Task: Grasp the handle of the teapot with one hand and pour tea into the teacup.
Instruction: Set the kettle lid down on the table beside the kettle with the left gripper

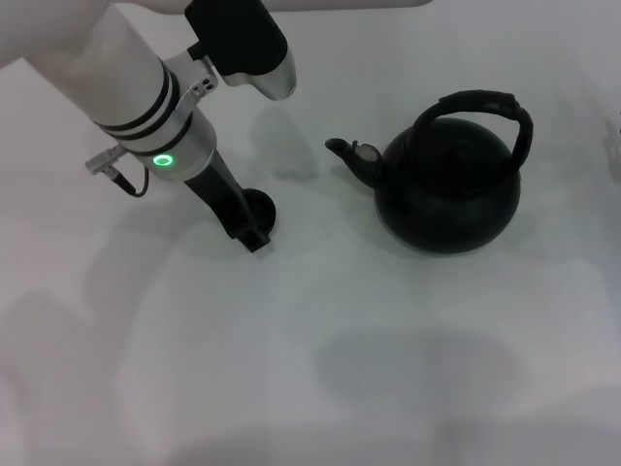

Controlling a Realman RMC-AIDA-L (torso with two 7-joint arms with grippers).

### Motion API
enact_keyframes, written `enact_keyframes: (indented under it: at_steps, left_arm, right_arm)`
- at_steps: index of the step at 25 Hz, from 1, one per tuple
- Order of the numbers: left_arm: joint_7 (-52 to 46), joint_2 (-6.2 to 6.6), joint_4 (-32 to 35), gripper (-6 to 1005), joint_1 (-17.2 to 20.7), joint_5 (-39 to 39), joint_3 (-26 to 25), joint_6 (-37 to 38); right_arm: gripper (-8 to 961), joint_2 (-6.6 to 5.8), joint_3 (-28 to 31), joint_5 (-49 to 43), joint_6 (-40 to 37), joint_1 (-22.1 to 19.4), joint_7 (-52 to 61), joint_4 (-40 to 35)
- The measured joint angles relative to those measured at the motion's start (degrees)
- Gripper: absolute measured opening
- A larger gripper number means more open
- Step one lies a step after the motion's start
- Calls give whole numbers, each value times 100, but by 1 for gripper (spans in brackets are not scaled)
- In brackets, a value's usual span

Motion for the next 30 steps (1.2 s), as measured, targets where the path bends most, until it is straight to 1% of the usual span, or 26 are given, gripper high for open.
enact_keyframes:
  at_steps: [6, 14, 30]
  left_arm:
    - [-3, 0, -15, 730, -19, 25, 0, -1]
    - [21, 0, -211, 738, -111, 20, 8, -25]
    - [15, -2, -196, 754, -130, 44, 168, -50]
  right_arm:
    - [414, 0, 0, 0, 0, 5, 0, -6]
    - [414, 0, -2, 0, -19, 28, 0, -7]
    - [415, 0, 0, 0, -1, 74, 0, 28]
